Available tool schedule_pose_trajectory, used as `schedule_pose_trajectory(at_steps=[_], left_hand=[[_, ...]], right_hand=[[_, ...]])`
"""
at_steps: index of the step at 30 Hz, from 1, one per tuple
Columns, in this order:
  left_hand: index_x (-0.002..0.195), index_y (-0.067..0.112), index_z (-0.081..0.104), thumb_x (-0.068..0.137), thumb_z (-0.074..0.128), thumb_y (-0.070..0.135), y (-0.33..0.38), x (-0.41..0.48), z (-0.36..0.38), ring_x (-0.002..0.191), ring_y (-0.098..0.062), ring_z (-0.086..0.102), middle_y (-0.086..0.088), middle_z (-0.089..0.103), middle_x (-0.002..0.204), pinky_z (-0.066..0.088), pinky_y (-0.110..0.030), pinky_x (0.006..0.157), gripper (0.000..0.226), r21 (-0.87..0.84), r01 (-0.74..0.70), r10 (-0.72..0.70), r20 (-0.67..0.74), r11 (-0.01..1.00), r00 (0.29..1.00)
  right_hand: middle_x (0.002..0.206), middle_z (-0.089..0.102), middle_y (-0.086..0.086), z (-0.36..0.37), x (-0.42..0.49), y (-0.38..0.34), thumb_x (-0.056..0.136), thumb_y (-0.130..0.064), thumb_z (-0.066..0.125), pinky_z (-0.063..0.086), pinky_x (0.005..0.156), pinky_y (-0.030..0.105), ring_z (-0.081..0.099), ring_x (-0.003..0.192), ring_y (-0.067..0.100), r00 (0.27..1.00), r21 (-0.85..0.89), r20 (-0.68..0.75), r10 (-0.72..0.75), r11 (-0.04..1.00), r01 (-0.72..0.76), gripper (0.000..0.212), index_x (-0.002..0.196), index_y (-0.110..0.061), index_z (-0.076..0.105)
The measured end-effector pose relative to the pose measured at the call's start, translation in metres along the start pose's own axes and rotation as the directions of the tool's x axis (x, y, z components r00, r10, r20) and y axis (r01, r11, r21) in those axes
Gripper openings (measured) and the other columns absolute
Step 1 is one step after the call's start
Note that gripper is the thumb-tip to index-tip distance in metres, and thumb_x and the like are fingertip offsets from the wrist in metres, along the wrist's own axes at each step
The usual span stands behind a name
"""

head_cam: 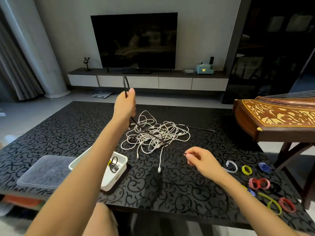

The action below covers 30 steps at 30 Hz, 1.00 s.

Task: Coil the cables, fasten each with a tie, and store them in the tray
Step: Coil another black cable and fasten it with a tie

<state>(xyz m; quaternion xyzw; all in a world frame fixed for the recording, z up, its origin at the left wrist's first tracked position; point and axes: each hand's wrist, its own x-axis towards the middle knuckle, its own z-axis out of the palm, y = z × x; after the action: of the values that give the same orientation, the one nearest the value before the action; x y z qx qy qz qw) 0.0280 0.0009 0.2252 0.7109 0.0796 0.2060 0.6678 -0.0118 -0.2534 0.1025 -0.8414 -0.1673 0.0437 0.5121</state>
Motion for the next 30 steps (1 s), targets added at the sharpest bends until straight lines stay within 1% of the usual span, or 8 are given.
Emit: schedule_pose_trajectory(at_steps=[2, 4, 7, 11, 15, 21, 24, 30], left_hand=[[0.075, 0.018, 0.042, 0.095, 0.050, 0.043, -0.002, -0.004, 0.001, 0.056, -0.011, 0.039, 0.005, 0.044, 0.064, 0.030, -0.029, 0.052, 0.033, 0.414, -0.154, 0.130, 0.084, 0.897, 0.988], [0.091, 0.015, 0.055, 0.086, 0.051, 0.063, -0.005, -0.017, 0.011, 0.064, -0.010, 0.047, 0.005, 0.053, 0.074, 0.036, -0.029, 0.056, 0.049, 0.574, -0.232, 0.037, 0.332, 0.785, 0.943], [0.102, 0.010, 0.057, 0.077, 0.045, 0.076, -0.008, -0.040, 0.023, 0.055, -0.007, 0.034, 0.006, 0.040, 0.069, 0.029, -0.022, 0.051, 0.072, 0.450, -0.069, -0.240, 0.593, 0.890, 0.768], [0.092, 0.012, 0.046, 0.084, 0.068, 0.038, -0.022, -0.050, 0.027, 0.051, -0.006, 0.026, 0.006, 0.033, 0.066, 0.021, -0.018, 0.047, 0.034, 0.342, 0.028, -0.286, 0.734, 0.939, 0.616], [0.087, 0.012, 0.044, 0.088, 0.047, -0.005, -0.031, -0.058, 0.035, 0.048, -0.004, 0.030, 0.003, 0.035, 0.067, 0.022, -0.016, 0.045, 0.018, 0.212, 0.129, -0.244, 0.725, 0.969, 0.644], [0.082, 0.013, 0.055, 0.102, 0.038, 0.015, -0.042, -0.058, 0.037, 0.084, -0.014, 0.062, -0.002, 0.065, 0.086, 0.047, -0.023, 0.073, 0.026, 0.048, 0.143, -0.138, 0.681, 0.988, 0.719], [0.083, 0.014, 0.055, 0.101, 0.040, 0.013, -0.051, -0.055, 0.037, 0.117, -0.017, 0.058, -0.002, 0.069, 0.111, 0.041, -0.035, 0.104, 0.023, 0.020, 0.100, -0.090, 0.636, 0.995, 0.766], [0.087, 0.012, 0.047, 0.104, 0.031, 0.018, -0.051, -0.057, 0.043, 0.114, -0.021, 0.062, -0.007, 0.072, 0.103, 0.038, -0.037, 0.107, 0.024, -0.148, 0.203, -0.036, 0.718, 0.968, 0.696]], right_hand=[[0.069, 0.061, -0.008, -0.006, 0.005, -0.006, 0.093, -0.011, 0.057, 0.043, 0.063, 0.015, 0.054, 0.062, -0.001, 0.994, -0.119, -0.077, -0.080, 0.990, 0.071, 0.022, 0.080, -0.029, 0.060], [0.071, 0.062, -0.011, -0.008, 0.015, -0.025, 0.092, -0.015, 0.059, 0.041, 0.064, 0.013, 0.055, 0.068, -0.002, 0.966, -0.177, -0.131, -0.223, 0.964, 0.199, 0.020, 0.077, -0.028, 0.061], [0.076, 0.063, -0.015, -0.010, 0.033, -0.061, 0.091, -0.014, 0.060, 0.041, 0.066, 0.008, 0.057, 0.074, -0.004, 0.893, -0.186, -0.257, -0.369, 0.926, 0.329, 0.016, 0.080, -0.025, 0.062], [0.071, 0.059, -0.016, -0.015, 0.051, -0.097, 0.091, -0.015, 0.059, 0.039, 0.062, 0.006, 0.055, 0.067, -0.006, 0.850, -0.189, -0.334, -0.408, 0.912, 0.363, 0.013, 0.081, -0.021, 0.063], [0.062, 0.063, -0.004, -0.011, 0.055, -0.114, 0.093, -0.018, 0.056, 0.050, 0.065, 0.027, 0.058, 0.060, 0.007, 0.889, -0.179, -0.272, -0.370, 0.927, 0.331, 0.014, 0.081, -0.015, 0.062], [0.079, 0.057, -0.004, -0.017, 0.056, -0.121, 0.092, -0.030, 0.058, 0.032, 0.068, 0.028, 0.050, 0.081, 0.016, 0.800, -0.642, -0.306, -0.516, 0.733, 0.226, 0.019, 0.089, -0.018, 0.071], [0.079, 0.063, -0.001, -0.020, 0.056, -0.124, 0.090, -0.025, 0.061, 0.043, 0.070, 0.031, 0.054, 0.073, 0.012, 0.841, -0.536, -0.292, -0.456, 0.806, 0.251, 0.017, 0.085, -0.013, 0.072], [0.068, 0.063, 0.004, -0.018, 0.058, -0.129, 0.092, -0.013, 0.058, 0.055, 0.051, 0.024, 0.060, 0.051, 0.010, 0.916, -0.189, -0.299, -0.269, 0.957, 0.219, 0.012, 0.083, -0.009, 0.064]])
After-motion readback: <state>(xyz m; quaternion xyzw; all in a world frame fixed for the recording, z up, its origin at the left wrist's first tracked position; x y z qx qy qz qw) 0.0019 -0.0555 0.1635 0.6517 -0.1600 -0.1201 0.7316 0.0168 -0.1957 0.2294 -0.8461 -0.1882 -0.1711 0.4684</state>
